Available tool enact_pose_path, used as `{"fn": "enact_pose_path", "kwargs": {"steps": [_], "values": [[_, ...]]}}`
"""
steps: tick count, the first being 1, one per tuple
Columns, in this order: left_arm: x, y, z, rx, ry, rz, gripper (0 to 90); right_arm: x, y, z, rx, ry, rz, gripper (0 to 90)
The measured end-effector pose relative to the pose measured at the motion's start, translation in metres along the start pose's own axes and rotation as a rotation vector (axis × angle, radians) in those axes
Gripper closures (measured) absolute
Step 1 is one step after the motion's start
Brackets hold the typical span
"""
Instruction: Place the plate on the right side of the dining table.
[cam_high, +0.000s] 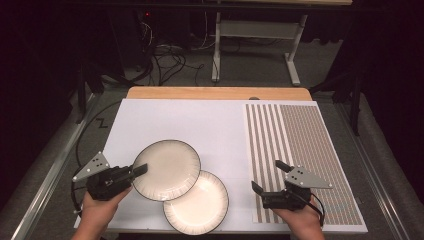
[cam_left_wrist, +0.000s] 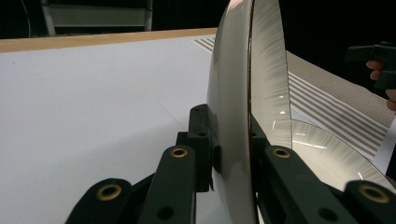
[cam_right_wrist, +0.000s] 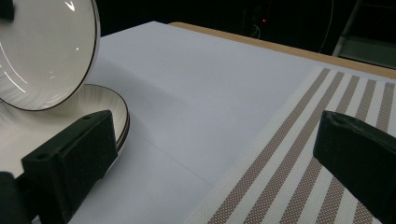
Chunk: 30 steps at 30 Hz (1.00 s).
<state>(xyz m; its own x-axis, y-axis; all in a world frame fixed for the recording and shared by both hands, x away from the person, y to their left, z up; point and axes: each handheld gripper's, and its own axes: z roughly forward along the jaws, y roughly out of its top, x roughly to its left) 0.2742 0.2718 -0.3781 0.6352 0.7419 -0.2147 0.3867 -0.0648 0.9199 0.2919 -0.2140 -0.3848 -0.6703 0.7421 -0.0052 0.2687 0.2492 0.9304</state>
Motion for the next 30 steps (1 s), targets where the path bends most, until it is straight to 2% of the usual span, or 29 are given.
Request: {"fn": "enact_pose_path", "kwargs": {"steps": [2,13,24,30], "values": [[0.001,0.000,0.000,0.006,-0.010,-0.002,80.4,0.001,0.000,0.001,0.001,0.002,0.001,0.7],[0.000,-0.001,-0.001,0.007,0.002,0.013,79.9,0.017,0.007,0.013,0.011,0.048,-0.011,0.9],[0.000,-0.001,-0.001,0.007,0.010,0.023,79.6,0.035,0.022,0.042,0.037,0.155,-0.001,3.1],[-0.001,-0.001,-0.001,0.005,0.013,0.029,79.5,0.045,0.029,0.062,0.048,0.191,-0.001,5.7]]}}
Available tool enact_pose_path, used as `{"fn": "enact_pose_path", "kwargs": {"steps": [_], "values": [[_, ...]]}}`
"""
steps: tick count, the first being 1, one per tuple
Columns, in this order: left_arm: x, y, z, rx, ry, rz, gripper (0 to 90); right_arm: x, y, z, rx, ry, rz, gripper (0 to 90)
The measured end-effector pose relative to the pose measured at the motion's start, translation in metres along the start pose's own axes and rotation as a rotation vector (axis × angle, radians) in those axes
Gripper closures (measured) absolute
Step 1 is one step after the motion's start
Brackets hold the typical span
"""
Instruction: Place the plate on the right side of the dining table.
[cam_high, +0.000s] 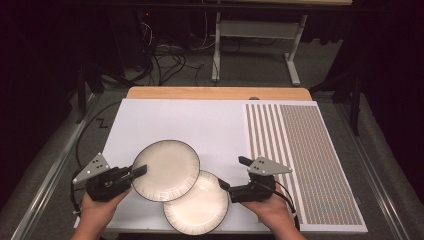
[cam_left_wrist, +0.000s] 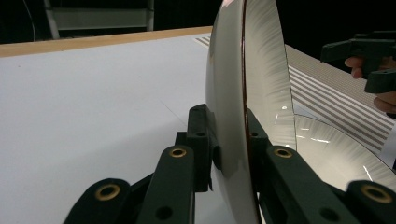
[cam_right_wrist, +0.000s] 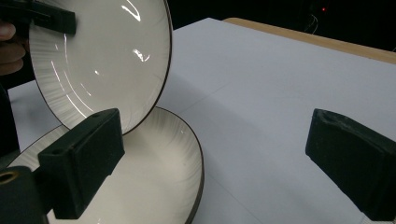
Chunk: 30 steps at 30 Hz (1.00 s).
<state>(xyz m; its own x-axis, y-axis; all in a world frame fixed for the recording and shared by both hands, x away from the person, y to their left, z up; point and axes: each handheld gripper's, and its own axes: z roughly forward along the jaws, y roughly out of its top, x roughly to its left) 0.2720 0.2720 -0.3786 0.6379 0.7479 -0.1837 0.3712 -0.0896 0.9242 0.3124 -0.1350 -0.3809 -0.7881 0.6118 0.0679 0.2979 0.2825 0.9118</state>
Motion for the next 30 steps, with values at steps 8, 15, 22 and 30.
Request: {"fn": "enact_pose_path", "kwargs": {"steps": [8,15,22,30], "values": [[-0.001,0.000,0.000,-0.003,0.000,0.011,79.5,0.009,0.009,0.021,0.015,0.032,-0.014,9.6],[-0.001,-0.001,-0.001,-0.005,0.001,0.019,79.4,0.019,0.015,0.040,0.050,0.073,-0.018,15.6],[-0.001,-0.002,-0.002,-0.006,0.005,0.022,79.0,0.026,0.019,0.061,0.083,0.094,-0.001,20.5],[-0.001,-0.002,-0.002,-0.009,0.004,0.027,79.1,0.030,0.024,0.079,0.122,0.104,0.027,34.7]]}}
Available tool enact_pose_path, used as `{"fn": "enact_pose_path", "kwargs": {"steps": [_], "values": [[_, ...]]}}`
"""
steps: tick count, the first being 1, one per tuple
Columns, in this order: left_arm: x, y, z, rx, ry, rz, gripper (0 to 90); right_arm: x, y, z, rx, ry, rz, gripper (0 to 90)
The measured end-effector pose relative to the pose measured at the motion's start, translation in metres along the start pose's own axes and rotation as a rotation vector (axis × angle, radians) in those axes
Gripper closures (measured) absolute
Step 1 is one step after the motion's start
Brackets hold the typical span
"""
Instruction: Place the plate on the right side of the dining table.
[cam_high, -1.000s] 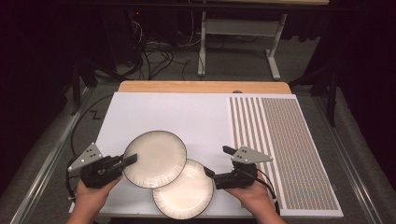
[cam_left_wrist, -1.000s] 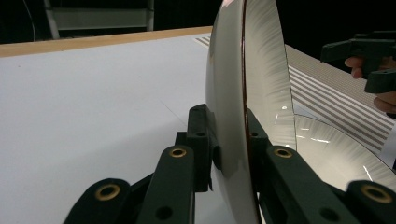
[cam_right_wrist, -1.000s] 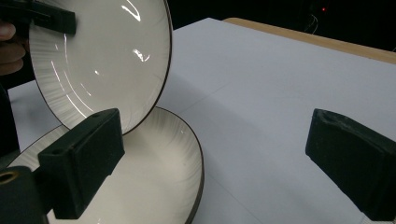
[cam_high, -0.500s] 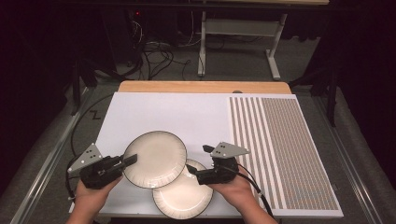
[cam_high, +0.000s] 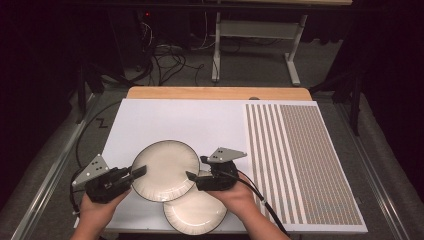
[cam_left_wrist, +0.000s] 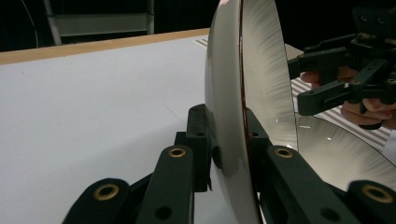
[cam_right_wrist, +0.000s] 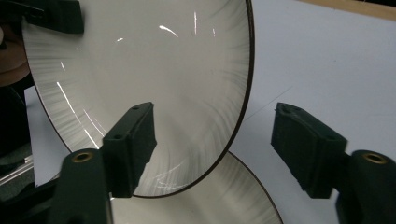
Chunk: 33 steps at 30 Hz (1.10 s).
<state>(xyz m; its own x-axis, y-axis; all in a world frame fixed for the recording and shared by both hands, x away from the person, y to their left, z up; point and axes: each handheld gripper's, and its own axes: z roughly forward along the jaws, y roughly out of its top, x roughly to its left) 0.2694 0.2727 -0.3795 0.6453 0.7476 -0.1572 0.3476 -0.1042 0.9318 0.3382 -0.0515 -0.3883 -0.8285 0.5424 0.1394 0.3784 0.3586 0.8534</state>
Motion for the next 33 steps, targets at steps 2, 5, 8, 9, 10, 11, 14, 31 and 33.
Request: {"fn": "enact_pose_path", "kwargs": {"steps": [2,5,8,9,10,11,14,31,33], "values": [[0.000,0.000,0.000,0.000,0.002,0.003,79.1,0.000,0.001,0.003,0.013,0.010,0.021,39.0],[0.000,0.000,0.000,-0.001,0.001,0.006,79.0,0.000,0.001,0.006,0.020,0.011,0.033,46.4],[-0.001,0.000,0.000,-0.001,0.001,0.009,79.0,-0.001,0.001,0.008,0.025,0.016,0.051,53.5],[-0.001,0.000,0.000,-0.002,0.001,0.010,79.0,-0.002,0.001,0.008,0.028,0.019,0.056,55.2],[-0.001,0.000,0.000,-0.001,0.001,0.011,79.0,-0.002,0.001,0.008,0.029,0.021,0.061,57.2],[-0.001,0.000,0.000,-0.002,0.001,0.011,79.0,-0.002,0.001,0.008,0.030,0.023,0.062,59.3],[-0.001,0.000,0.000,-0.003,0.001,0.012,79.0,-0.003,0.001,0.009,0.034,0.024,0.071,63.4],[0.002,-0.003,-0.001,-0.016,-0.018,-0.054,80.0,-0.006,0.001,0.010,0.047,0.057,0.104,78.1],[0.002,-0.003,-0.002,-0.018,-0.022,-0.072,80.4,-0.006,0.002,0.008,0.042,0.063,0.118,79.5]]}}
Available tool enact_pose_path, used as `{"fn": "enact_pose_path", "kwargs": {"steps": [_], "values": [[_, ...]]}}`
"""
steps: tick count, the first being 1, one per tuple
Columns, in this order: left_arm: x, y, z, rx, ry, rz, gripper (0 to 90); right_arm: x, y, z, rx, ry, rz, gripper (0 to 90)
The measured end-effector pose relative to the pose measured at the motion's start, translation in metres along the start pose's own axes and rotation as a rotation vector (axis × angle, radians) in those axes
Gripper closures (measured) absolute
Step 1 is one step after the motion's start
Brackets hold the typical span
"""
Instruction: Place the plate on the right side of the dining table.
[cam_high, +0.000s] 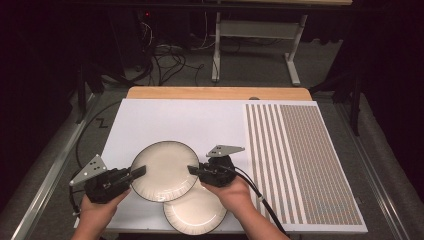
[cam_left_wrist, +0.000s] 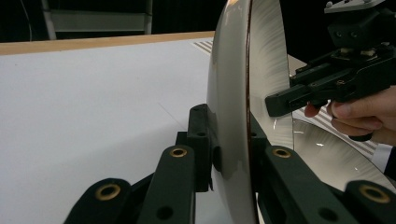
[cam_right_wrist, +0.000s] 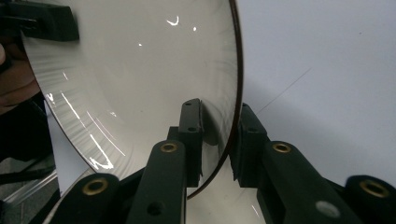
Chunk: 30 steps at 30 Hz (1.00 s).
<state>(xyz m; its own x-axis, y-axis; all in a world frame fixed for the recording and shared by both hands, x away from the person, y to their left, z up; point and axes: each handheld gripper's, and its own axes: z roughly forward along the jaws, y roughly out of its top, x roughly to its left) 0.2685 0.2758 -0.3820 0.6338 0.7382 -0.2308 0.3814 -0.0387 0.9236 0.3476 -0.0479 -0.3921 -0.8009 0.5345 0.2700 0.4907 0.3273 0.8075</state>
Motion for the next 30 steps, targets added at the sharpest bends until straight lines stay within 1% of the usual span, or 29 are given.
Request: {"fn": "enact_pose_path", "kwargs": {"steps": [3,4,7,9,12,16,20,26,30], "values": [[-0.001,0.000,-0.002,-0.002,-0.002,-0.019,81.0,0.000,0.000,-0.004,-0.013,0.019,0.020,82.3],[-0.002,0.001,-0.002,-0.004,0.000,-0.032,81.2,0.000,0.000,-0.005,-0.021,0.027,0.024,83.2],[-0.005,0.004,-0.001,-0.008,-0.003,-0.035,81.1,0.001,0.001,-0.011,-0.042,0.029,0.017,83.8],[-0.007,0.007,0.001,-0.012,-0.007,-0.036,81.2,-0.001,0.003,-0.016,-0.059,0.034,0.024,84.1],[-0.010,0.010,0.005,-0.011,-0.017,-0.033,81.2,-0.001,0.006,-0.025,-0.077,0.019,0.014,84.2],[-0.014,0.014,0.011,-0.008,-0.029,-0.032,81.3,-0.003,0.008,-0.034,-0.086,0.001,-0.001,84.3],[-0.019,0.020,0.018,-0.001,-0.036,-0.023,81.2,-0.005,0.009,-0.044,-0.097,-0.020,-0.015,84.3],[-0.028,0.027,0.032,0.014,-0.049,-0.005,81.1,-0.013,0.008,-0.059,-0.119,-0.042,-0.016,84.1],[-0.034,0.032,0.042,0.028,-0.058,0.006,81.1,-0.018,0.005,-0.068,-0.123,-0.059,-0.013,84.0]]}}
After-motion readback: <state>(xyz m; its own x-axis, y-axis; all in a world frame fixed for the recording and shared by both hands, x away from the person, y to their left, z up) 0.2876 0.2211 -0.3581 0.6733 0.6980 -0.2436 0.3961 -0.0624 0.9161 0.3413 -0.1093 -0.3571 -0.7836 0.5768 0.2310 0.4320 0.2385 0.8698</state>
